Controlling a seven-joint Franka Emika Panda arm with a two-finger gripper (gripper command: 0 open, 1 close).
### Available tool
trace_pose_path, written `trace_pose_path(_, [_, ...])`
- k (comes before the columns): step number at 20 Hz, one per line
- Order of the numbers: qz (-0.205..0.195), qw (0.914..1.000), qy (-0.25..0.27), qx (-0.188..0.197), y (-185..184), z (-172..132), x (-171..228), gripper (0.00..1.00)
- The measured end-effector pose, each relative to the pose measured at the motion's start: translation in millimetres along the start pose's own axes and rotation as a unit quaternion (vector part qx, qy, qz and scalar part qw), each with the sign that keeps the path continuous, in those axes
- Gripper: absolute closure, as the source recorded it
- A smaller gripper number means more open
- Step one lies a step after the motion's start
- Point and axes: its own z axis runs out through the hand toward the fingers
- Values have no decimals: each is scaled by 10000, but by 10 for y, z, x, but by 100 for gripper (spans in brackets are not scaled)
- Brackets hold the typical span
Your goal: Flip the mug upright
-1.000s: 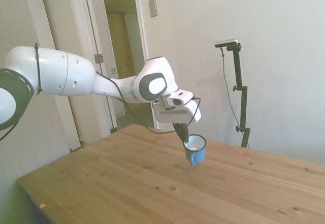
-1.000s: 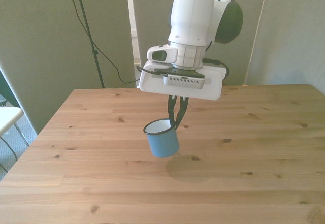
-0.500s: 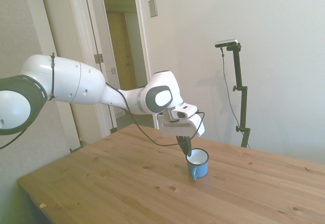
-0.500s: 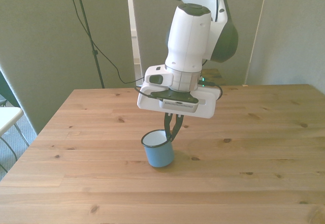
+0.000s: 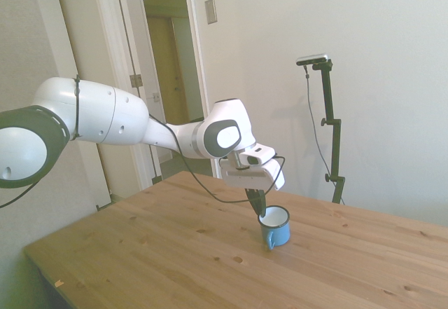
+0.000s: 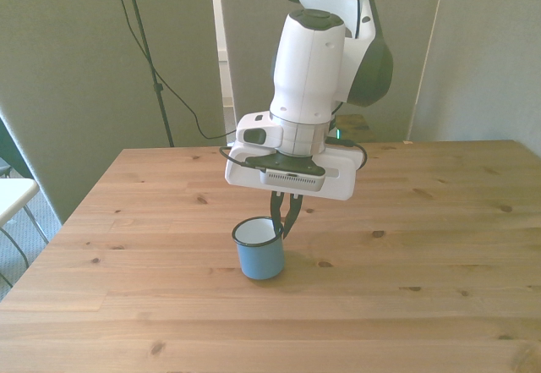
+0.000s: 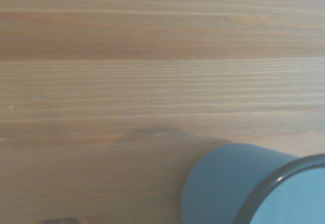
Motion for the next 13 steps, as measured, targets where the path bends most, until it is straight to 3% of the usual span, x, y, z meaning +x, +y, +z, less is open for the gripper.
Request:
trace_pose_path(6, [23, 9995, -132, 278, 42, -206, 6, 0])
trace_pose_path(13, [-224, 9953, -264, 905, -33, -913, -513, 0])
